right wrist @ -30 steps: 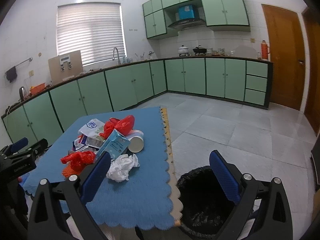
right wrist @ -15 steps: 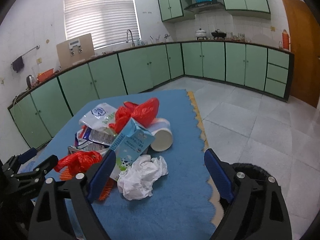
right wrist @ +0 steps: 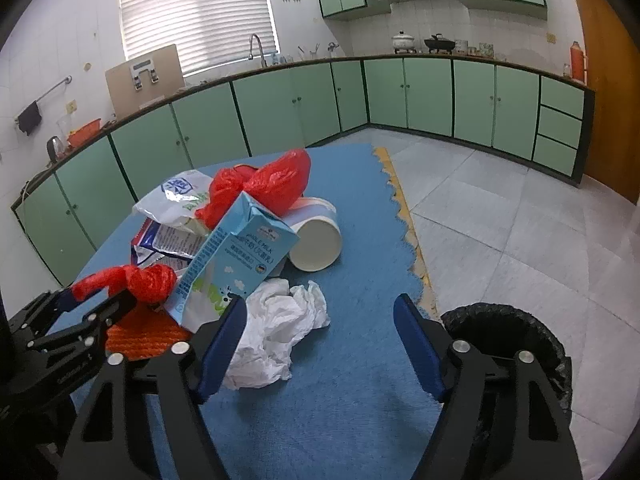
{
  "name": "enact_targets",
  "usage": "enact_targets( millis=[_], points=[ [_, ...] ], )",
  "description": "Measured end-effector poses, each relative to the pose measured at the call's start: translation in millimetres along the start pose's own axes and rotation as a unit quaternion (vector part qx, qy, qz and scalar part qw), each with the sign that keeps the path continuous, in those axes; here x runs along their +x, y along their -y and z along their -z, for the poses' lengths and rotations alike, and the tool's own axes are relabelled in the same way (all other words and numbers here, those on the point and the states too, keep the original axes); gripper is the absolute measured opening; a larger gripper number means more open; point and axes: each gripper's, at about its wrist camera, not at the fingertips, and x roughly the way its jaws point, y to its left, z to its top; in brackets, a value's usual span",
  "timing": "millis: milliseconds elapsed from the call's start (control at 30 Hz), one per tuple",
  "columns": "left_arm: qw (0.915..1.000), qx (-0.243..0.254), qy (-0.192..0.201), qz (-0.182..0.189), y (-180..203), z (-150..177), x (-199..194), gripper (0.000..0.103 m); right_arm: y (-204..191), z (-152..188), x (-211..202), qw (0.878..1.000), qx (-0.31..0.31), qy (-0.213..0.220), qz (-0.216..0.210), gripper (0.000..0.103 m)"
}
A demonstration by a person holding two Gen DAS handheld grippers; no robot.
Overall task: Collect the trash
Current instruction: 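Grasp the red plastic bag with the left tool while the right tool grasps the white tissue, then carry the red bag and tissue over the black bin and open both tools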
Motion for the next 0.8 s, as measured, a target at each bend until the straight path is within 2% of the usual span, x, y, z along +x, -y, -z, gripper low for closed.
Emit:
enact_targets(
  millis=[100, 267, 467, 533, 600, 633, 700, 800],
  points=[
    [1.0, -0.003, 0.004, -0.001, -4, 0, -2, 0.034, -4, 2, 4, 1.0, -0.003, -0.004, -0.008, 0.067],
    [0.9995, -0.016, 0.023, -0.015, -12, 1, -12, 0.03, -21, 8, 11, 0.999, -0.03, -0.013, -0.024, 0.059],
    [0.9995, -0.017, 0.02, -0.017, -13, 7, -13, 0.029, -37, 19, 27, 0.999, -0.049, -0.021, -0.012, 0.056],
    [0.9996, -0.016, 0.017, -0.017, -12, 10, -13, 0.029, -37, 23, 32, 0.998, -0.05, -0.027, -0.013, 0.05],
    [0.9996, -0.014, 0.016, -0.017, -13, 11, -12, 0.029, -36, 25, 34, 0.998, -0.043, -0.036, -0.031, 0.038],
    [0.9996, -0.013, 0.015, -0.018, -12, 12, -12, 0.029, -36, 24, 34, 0.998, -0.042, -0.038, -0.037, 0.035],
    [0.9996, -0.01, 0.017, -0.019, -10, 11, -13, 0.029, -36, 23, 31, 0.997, -0.043, -0.042, -0.057, 0.019],
    [0.9995, -0.009, 0.024, -0.021, -11, 11, -17, 0.029, -38, 22, 25, 0.995, -0.044, -0.042, -0.075, 0.009]
  ],
)
